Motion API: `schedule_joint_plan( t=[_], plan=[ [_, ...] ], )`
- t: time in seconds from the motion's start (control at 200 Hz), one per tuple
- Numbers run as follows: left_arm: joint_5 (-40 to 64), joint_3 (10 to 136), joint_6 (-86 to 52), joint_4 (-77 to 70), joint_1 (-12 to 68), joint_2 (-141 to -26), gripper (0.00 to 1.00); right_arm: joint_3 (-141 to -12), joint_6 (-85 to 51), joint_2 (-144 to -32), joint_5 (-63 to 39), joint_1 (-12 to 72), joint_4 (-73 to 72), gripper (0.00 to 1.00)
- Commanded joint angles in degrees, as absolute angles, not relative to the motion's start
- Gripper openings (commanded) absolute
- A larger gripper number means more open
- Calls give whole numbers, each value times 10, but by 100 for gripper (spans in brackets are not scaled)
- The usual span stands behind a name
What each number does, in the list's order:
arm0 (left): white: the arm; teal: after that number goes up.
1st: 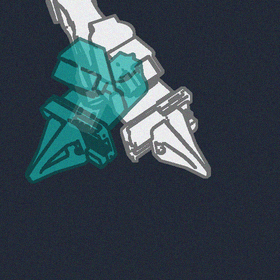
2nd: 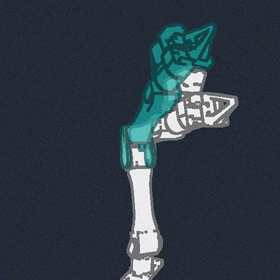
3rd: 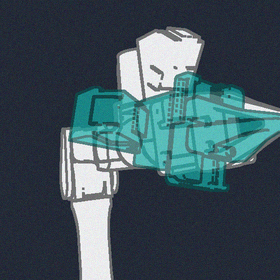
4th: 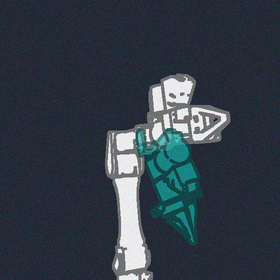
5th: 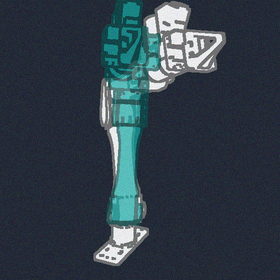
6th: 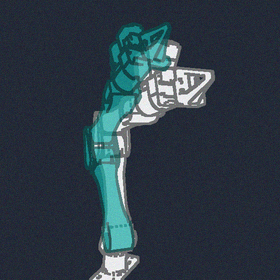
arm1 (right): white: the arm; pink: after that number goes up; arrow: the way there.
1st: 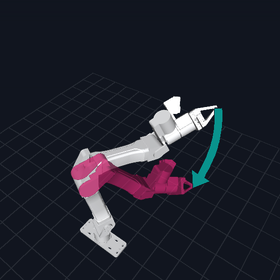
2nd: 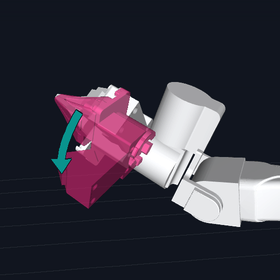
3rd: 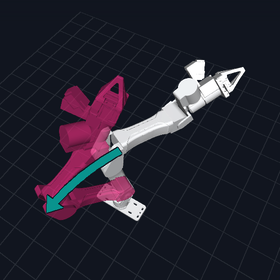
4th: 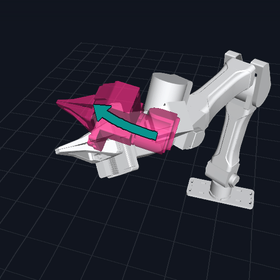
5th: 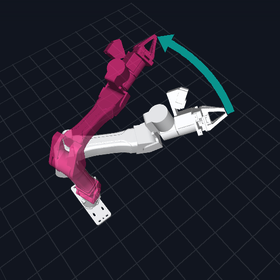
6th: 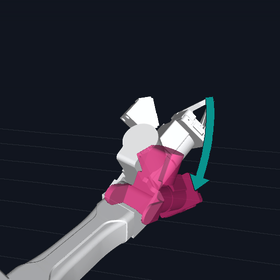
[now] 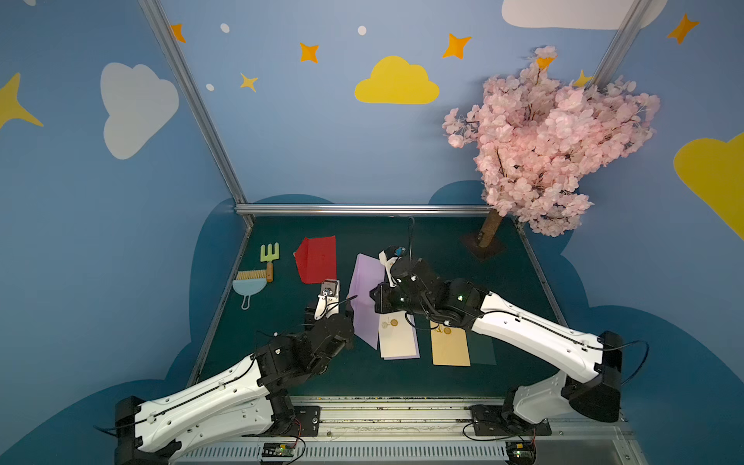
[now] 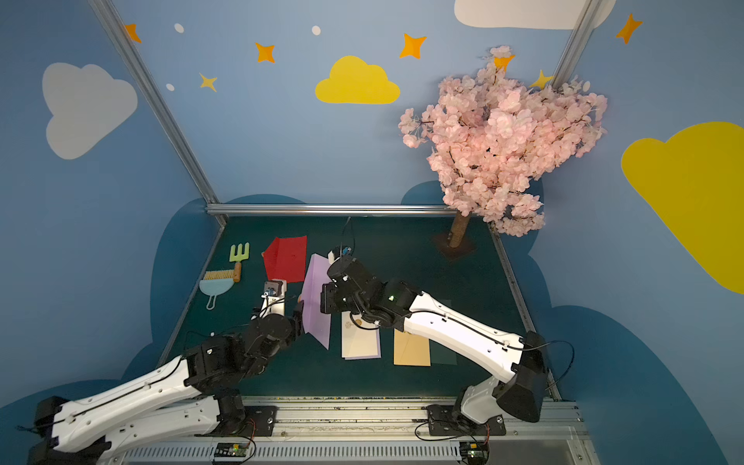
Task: Open the envelope
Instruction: Open the envelope flap on the envelope.
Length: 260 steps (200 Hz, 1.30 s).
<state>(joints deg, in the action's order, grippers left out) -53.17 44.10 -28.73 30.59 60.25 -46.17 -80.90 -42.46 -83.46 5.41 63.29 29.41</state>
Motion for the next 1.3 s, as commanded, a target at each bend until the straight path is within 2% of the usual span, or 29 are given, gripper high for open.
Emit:
schedule_joint_plan(
  t=[0.0,0.265,0.461,0.771,1.036,1.141,1.297],
  plan=[
    [-543,429,-298,336,590,-437,70,-786,-413,-803,21,637,250,0],
    [-527,409,-299,350,558,-392,72,-757,-415,-777,-82,639,166,0],
    [-469,391,-302,340,505,-365,74,-742,-433,-777,-158,638,97,0],
    [-288,326,-251,243,419,-244,76,-722,-474,-800,-242,634,-1,0],
    [-120,264,-249,137,376,-160,78,-715,-498,-815,-267,624,-42,0],
    [-111,262,-251,134,373,-158,79,-710,-499,-817,-269,621,-44,0],
    [-159,267,-259,181,371,-127,79,-696,-491,-796,-263,602,-24,0]
  ],
)
